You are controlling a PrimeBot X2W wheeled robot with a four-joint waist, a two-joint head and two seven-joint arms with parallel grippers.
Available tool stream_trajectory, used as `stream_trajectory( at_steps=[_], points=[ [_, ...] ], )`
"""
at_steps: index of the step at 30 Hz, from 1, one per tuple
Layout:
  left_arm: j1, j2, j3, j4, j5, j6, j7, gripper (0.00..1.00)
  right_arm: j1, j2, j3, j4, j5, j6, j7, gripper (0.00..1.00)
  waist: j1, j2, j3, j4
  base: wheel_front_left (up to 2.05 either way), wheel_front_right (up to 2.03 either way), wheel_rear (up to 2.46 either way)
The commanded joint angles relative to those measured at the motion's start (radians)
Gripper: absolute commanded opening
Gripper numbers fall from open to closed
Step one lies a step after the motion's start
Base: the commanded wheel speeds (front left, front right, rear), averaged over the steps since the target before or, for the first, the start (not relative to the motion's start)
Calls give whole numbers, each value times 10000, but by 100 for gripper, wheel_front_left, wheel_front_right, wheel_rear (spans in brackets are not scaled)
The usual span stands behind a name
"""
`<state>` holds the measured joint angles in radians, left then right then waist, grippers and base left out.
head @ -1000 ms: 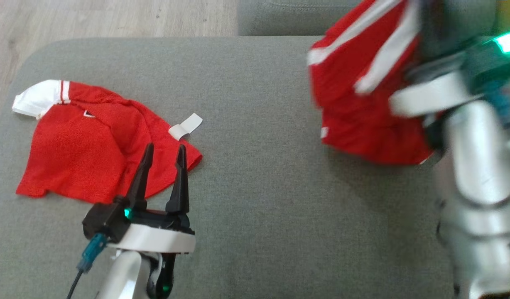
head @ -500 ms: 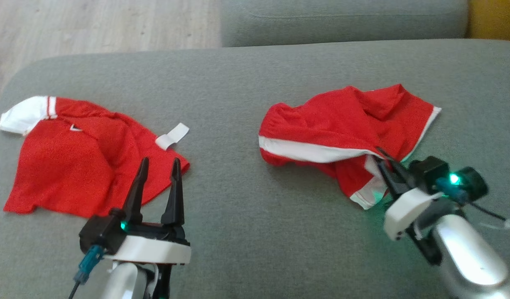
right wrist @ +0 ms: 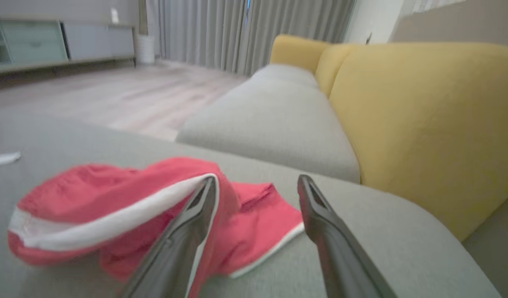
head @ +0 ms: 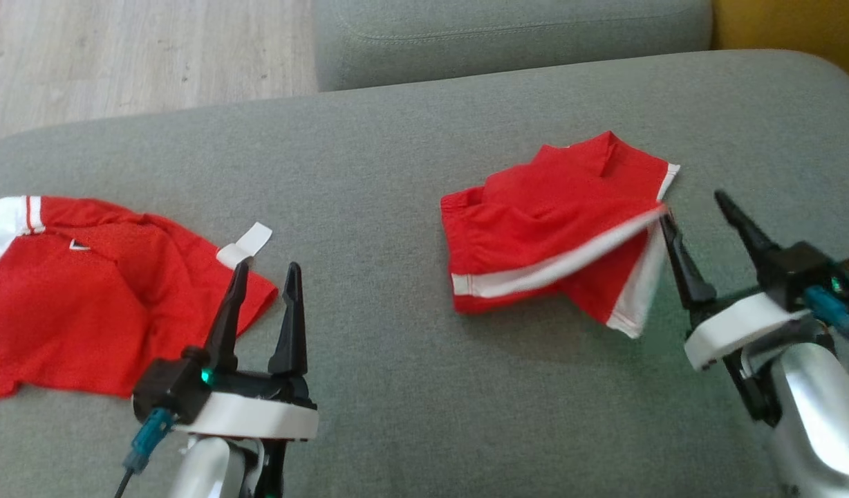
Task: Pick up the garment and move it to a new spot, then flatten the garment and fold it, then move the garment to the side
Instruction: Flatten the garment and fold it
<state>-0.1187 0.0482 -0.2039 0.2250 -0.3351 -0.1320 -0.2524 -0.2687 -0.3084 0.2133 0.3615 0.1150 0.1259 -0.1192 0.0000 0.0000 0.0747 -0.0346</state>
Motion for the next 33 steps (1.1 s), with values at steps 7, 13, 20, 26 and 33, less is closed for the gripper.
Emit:
stream_trajectory(
  at_steps=[7,13,20,26,33],
  points=[
    [-342,20,174,-304,-86,21,-93,100,1116,1968,-1152,-1270,518,48,-1353,100,0,0,-71,-68,0,0,0],
    [-387,20,75,-291,-76,19,-93,100,1976,2480,-917,-1124,693,48,-1420,100,0,0,25,-112,0,0,0],
    [-533,20,-80,-227,1,16,-93,100,2058,2568,-1118,-1551,735,48,-1423,100,0,0,161,-289,0,0,0],
    [-1051,20,-1084,142,-43,15,-93,100,1902,2578,-1704,-1658,554,48,-1424,100,0,0,310,-424,0,0,0],
    [-2401,20,-3309,1987,-736,15,410,100,1594,2580,-1787,-1619,504,48,-1425,100,0,0,663,-715,0,0,0]
  ],
)
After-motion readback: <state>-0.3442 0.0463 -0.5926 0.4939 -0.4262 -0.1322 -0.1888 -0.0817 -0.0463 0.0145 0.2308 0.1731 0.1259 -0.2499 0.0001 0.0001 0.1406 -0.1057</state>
